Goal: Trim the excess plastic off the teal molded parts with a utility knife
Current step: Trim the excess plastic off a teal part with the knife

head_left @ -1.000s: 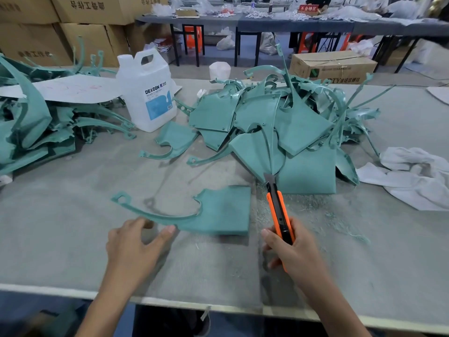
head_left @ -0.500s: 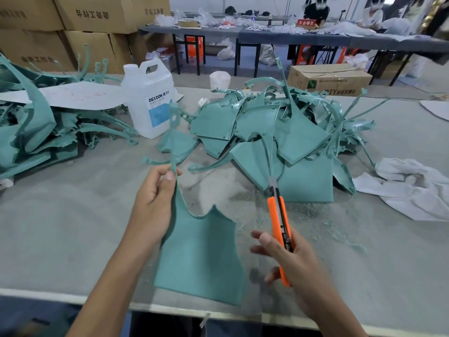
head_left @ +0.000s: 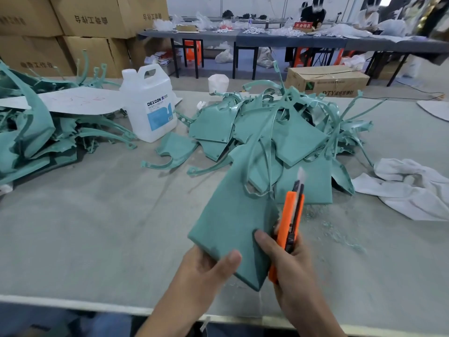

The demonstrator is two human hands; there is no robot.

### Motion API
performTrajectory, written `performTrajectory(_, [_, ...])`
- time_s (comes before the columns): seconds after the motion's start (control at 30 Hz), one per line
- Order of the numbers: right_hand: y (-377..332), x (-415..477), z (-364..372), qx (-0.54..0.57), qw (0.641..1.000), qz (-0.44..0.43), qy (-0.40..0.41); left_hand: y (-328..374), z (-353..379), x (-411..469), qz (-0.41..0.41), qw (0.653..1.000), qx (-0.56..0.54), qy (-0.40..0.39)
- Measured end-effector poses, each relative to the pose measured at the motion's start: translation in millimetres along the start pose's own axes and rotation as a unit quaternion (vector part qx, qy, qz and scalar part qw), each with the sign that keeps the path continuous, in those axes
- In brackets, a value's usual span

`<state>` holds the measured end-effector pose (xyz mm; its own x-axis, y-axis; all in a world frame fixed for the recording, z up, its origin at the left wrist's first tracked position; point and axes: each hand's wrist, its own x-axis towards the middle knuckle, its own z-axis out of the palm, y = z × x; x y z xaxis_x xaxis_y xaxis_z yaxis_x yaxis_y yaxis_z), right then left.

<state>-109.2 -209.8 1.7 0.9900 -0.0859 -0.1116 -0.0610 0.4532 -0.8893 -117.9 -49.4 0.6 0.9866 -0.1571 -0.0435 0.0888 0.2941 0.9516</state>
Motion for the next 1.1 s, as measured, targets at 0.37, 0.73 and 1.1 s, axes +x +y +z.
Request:
performTrajectory(0.37, [-8.9,-15.3,-35.6,-0.289,0.957,-0.023,0.03,54.4,-71.3,-19.9,0.128,0.856,0.479,0.146])
performTrajectory(0.73, [-25.5,-38.0,4.6,-0.563,0.793,-0.101,-0.21,48.7,-57.9,-18.4,0.094,0.784,0.6,0.13])
performTrajectory(1.1, [-34.8,29.4,-21.1,-0.619,0.762,-0.193,-0.003,70.9,-50.9,-39.2,0.174,0.789,0.577,0.123])
